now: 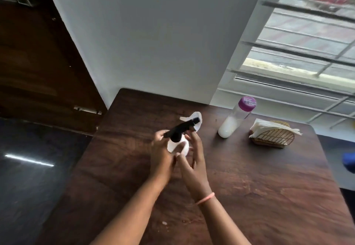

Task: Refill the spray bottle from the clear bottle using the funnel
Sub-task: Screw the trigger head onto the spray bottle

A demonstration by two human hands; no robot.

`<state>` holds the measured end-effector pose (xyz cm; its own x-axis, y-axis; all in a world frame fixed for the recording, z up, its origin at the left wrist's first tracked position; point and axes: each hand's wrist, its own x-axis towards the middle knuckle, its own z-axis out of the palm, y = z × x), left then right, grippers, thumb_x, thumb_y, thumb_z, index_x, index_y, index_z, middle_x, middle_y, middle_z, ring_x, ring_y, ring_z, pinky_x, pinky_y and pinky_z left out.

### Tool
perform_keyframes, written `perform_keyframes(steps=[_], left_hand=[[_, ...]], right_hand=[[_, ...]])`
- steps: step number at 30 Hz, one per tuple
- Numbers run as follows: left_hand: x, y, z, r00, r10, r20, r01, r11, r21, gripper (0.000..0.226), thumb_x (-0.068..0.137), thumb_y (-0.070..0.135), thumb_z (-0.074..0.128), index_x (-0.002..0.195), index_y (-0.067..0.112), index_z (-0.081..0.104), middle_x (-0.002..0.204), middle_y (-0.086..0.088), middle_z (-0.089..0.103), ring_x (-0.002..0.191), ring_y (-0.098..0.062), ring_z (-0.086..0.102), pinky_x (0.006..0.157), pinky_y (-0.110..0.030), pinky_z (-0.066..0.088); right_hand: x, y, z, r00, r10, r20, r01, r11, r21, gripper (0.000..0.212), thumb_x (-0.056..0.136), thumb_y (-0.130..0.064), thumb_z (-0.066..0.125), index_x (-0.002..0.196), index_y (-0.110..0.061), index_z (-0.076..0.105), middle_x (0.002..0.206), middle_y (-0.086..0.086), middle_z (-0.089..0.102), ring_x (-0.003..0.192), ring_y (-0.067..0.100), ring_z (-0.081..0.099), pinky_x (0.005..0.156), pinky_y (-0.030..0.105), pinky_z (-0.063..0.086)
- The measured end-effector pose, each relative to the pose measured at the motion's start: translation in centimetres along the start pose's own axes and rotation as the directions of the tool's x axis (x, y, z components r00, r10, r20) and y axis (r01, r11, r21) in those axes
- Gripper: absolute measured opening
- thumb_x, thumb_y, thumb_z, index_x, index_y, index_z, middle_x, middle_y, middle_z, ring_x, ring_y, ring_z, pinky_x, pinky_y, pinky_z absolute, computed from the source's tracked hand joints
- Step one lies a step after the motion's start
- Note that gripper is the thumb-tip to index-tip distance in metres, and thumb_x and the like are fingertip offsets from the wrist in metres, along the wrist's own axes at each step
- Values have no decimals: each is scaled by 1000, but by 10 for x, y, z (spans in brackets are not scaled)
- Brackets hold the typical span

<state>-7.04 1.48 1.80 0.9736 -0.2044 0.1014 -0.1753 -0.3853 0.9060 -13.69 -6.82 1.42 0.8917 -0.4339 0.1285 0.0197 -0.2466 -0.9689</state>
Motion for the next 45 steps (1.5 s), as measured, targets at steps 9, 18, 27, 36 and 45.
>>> perform_keyframes(steps=[9, 18, 27, 36, 45], left_hand=[[-115, 48, 61, 958, -27, 286, 89, 975, -204, 58, 68, 56, 41, 124, 40, 42, 130, 3, 40, 122, -15, 43, 102, -32, 41], [-162, 46, 54, 392, -268, 880, 875, 404, -267, 68, 77, 73, 45, 122, 26, 61, 118, -9, 66, 101, -28, 63, 86, -46, 50], [-273, 55, 50, 332, -222, 917, 909, 336, -247, 74, 80, 72, 44, 117, 12, 66, 117, -20, 65, 99, -35, 61, 88, -47, 50], [-347, 51, 65, 172, -198, 965, 931, 354, -94, 72, 83, 70, 46, 124, 12, 62, 126, -20, 60, 112, -32, 59, 89, -44, 51], [-347, 48, 66, 295, -575, 763, 907, 420, -34, 29, 89, 30, 54, 114, 16, 60, 99, -2, 64, 92, -23, 63, 69, -33, 50]], right_hand=[[-35, -36, -67, 805, 279, -523, -235, 960, 150, 23, 86, 1, 62, 88, -22, 63, 84, -6, 67, 78, 6, 64, 78, 30, 46], [-103, -90, -131, 755, 431, -493, -156, 850, 504, 28, 85, -13, 64, 60, -3, 55, 53, 11, 58, 45, 21, 49, 50, 26, 44], [-191, -67, -166, 586, 599, -545, -502, 797, 335, 34, 83, -39, 68, 95, -7, 64, 81, 5, 58, 74, 20, 53, 68, 31, 39], [-266, -53, -203, 608, 496, -619, -221, 855, 469, 10, 80, -11, 71, 82, -19, 66, 90, 8, 68, 93, 25, 66, 73, 40, 54], [-312, -28, -216, 555, 310, -772, -559, 826, -71, 32, 82, -30, 67, 56, -12, 62, 51, 0, 64, 63, 21, 63, 67, 36, 48]])
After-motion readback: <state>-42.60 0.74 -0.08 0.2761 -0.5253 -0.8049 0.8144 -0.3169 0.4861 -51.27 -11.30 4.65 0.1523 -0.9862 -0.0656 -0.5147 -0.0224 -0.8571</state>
